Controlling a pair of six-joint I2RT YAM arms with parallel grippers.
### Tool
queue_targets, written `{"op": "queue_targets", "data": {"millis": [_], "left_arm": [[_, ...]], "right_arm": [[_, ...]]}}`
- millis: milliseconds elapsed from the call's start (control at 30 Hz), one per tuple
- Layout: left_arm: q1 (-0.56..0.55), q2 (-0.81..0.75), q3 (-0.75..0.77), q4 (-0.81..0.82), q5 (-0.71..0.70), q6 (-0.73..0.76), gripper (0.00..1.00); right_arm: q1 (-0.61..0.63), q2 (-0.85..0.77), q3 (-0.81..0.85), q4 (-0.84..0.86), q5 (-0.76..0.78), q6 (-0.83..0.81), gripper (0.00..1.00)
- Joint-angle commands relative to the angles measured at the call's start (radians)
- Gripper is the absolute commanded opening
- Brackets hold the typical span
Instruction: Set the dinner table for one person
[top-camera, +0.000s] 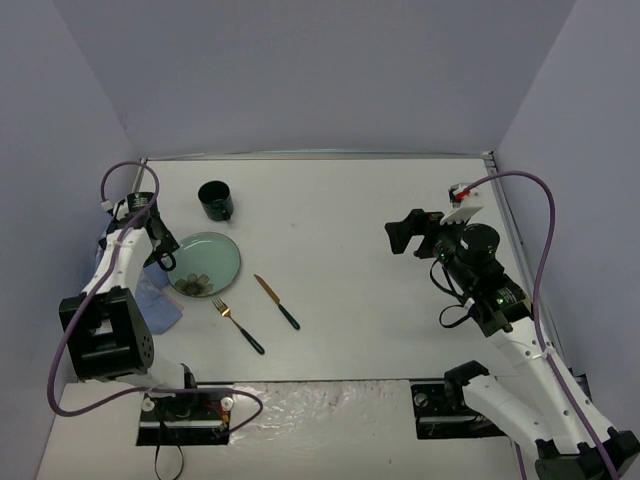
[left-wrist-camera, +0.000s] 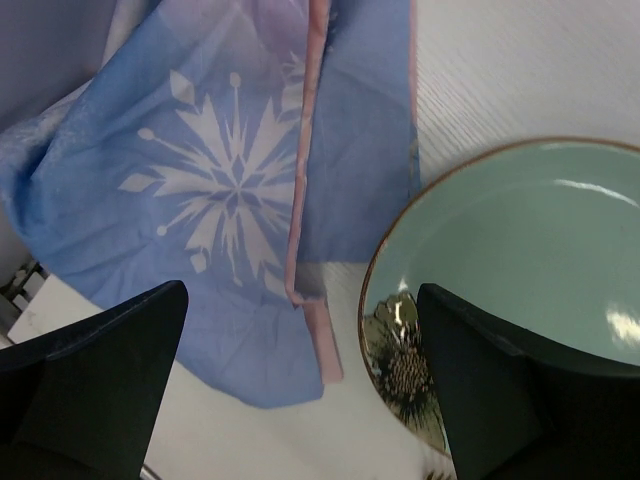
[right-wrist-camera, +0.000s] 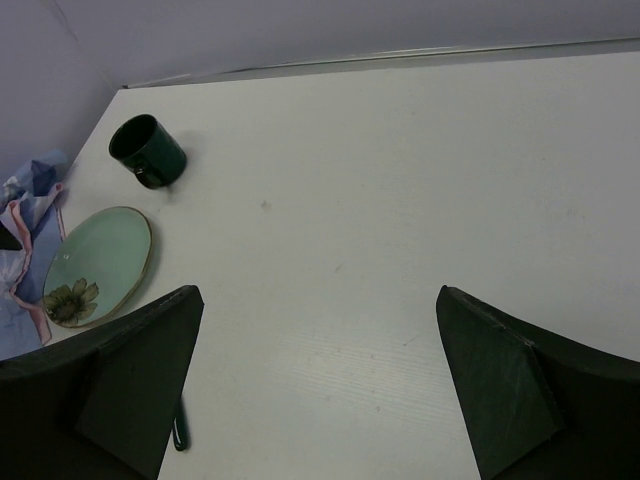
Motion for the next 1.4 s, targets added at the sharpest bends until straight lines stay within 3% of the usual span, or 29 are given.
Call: {"op": "queue_targets", "data": {"millis": [0, 433, 467, 500, 567, 700, 733, 1000, 1167, 1267, 1367], "left_arm": [[0.075, 0.082, 0.08, 0.159, 0.058, -0.018, 0.97], [0.219, 0.33, 0.121, 0.218, 0.145, 0.007, 0.97], [0.221, 0.347, 0.121, 0.217, 0.144, 0.008, 0.93], [0.221, 0.358, 0.121, 0.216, 0.144, 0.01, 0.88], [0.223, 0.372, 0.117, 0.216, 0.15, 0.015, 0.69], [0.229, 0.362, 0.102, 0.222, 0.18, 0.033, 0.07], [0.231, 0.355, 0.102, 0.212, 0.185, 0.039, 0.01], [0.241, 0.129, 0.176, 0.093, 0.189, 0.065, 0.0], [0.241, -0.075, 0.407, -0.063, 0.23, 0.084, 0.0], [0.237, -0.132, 0.612, -0.156, 0.326, 0.083, 0.0], [0.223, -0.179, 0.737, -0.17, 0.524, 0.063, 0.0]], "right_arm": [[0.005, -0.024, -0.003, 0.075, -0.026, -0.005, 1.0], [0.005, -0.008, 0.002, 0.073, 0.004, -0.055, 1.0], [0.005, -0.004, 0.002, 0.073, 0.005, -0.055, 1.0], [0.005, -0.003, 0.002, 0.073, 0.005, -0.055, 1.0], [0.005, 0.002, 0.004, 0.073, 0.006, -0.055, 1.0], [0.005, 0.002, 0.007, 0.073, 0.007, -0.058, 1.0], [0.005, 0.001, 0.007, 0.073, 0.008, -0.058, 1.0], [0.005, 0.0, 0.019, 0.073, -0.005, -0.058, 1.0], [0.005, 0.006, 0.039, 0.073, -0.011, -0.058, 1.0], [0.005, 0.005, 0.059, 0.072, -0.017, -0.056, 1.0], [0.005, 0.004, 0.081, 0.073, -0.012, -0.055, 1.0]]}}
